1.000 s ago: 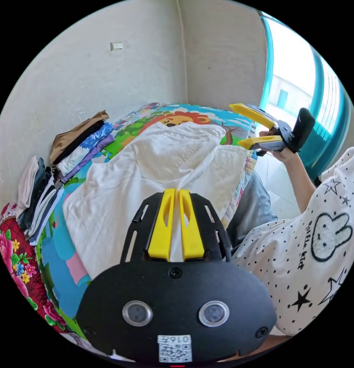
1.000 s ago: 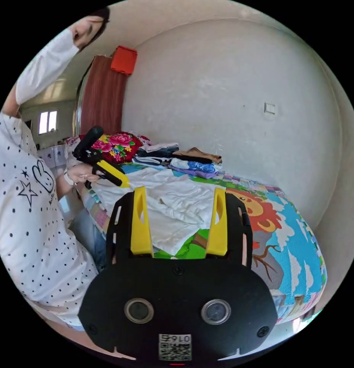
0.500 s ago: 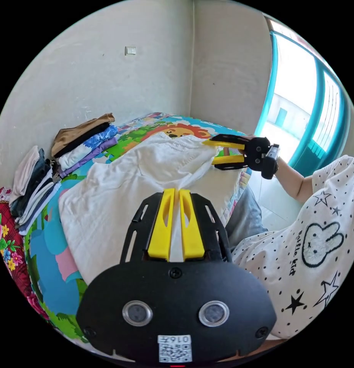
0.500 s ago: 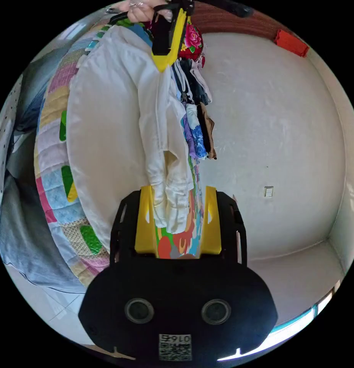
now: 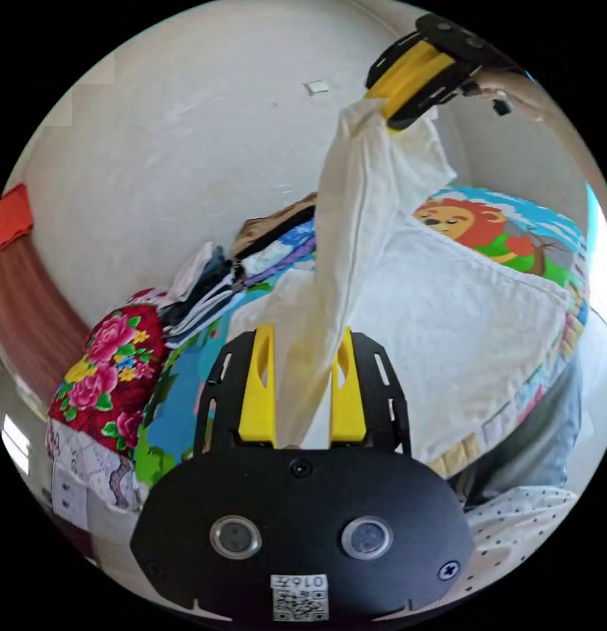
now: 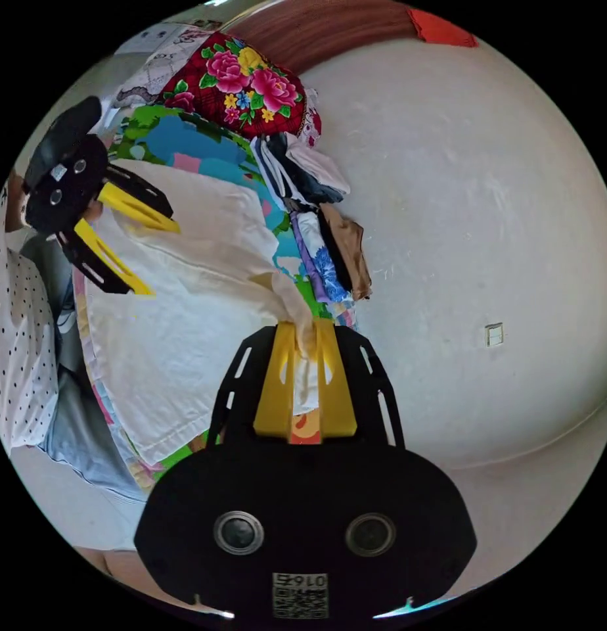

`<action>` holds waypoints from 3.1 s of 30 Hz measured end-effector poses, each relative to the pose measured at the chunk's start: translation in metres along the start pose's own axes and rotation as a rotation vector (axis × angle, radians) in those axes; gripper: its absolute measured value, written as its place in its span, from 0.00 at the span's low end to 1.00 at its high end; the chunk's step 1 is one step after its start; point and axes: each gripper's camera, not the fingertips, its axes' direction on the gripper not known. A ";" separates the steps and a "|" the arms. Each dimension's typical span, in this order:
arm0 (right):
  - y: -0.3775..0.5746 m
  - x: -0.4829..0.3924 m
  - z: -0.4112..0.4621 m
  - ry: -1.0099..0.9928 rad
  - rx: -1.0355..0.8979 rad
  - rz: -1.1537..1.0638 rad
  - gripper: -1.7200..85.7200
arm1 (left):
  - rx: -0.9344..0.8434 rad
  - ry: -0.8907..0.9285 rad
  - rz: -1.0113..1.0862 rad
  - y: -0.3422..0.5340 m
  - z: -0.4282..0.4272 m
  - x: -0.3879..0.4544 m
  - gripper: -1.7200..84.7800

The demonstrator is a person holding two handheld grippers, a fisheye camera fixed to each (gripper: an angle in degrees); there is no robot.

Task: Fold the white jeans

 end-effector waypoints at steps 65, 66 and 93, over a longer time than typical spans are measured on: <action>0.322 -0.160 0.147 -0.432 0.148 0.676 0.16 | -0.102 0.421 -0.606 0.107 0.352 -0.109 0.12; 0.329 -0.161 0.155 -0.454 0.129 0.698 0.16 | -0.135 0.441 -0.622 0.113 0.368 -0.108 0.12; 0.486 -0.245 0.297 -0.913 0.157 0.831 0.14 | -0.086 0.656 -0.706 0.182 0.447 -0.084 0.12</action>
